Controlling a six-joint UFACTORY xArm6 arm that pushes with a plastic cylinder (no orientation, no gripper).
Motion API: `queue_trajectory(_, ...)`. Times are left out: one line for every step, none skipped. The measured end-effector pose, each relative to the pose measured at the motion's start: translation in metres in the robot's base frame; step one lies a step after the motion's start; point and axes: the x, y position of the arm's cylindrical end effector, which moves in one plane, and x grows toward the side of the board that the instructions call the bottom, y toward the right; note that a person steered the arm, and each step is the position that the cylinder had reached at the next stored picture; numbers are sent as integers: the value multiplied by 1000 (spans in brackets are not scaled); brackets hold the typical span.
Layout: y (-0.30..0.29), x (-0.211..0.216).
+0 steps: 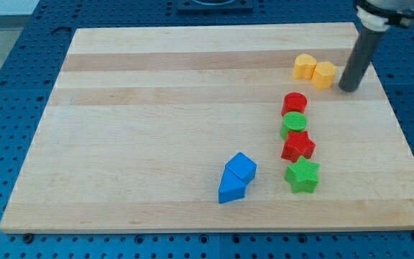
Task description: Push the yellow hexagon along with yellow heart sightly left
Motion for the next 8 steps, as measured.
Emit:
queue_trajectory(-8,-5)
queue_trajectory(-20,-10)
queue_trajectory(-43,-10)
queue_trajectory(-69,-13)
queue_trajectory(-93,-18)
queue_trajectory(-117,-23)
queue_trajectory(-129,-27)
queue_trajectory(-104,-28)
